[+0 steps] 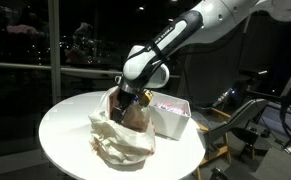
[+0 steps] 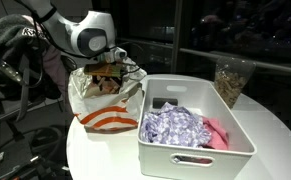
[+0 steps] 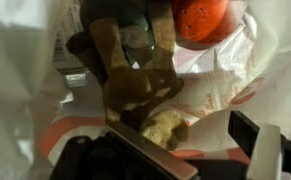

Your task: Remove the items from the plastic bag and put them inside the white basket

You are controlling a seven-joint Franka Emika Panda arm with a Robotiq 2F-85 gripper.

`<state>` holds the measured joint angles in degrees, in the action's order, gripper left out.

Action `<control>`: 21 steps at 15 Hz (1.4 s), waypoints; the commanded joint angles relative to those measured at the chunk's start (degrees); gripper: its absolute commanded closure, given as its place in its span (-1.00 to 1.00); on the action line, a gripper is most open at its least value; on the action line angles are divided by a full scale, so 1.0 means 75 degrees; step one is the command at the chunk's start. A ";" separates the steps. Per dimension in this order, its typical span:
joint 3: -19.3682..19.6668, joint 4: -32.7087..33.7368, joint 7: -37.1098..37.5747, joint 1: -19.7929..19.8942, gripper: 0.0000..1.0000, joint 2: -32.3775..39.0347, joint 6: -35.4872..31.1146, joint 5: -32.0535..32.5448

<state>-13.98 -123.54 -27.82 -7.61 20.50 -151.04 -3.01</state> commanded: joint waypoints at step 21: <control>0.0028 0.0921 0.1213 0.0213 0.93 -0.0307 0.2016 0.0538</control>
<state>-14.03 -116.69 -22.97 -5.70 23.64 -144.67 3.31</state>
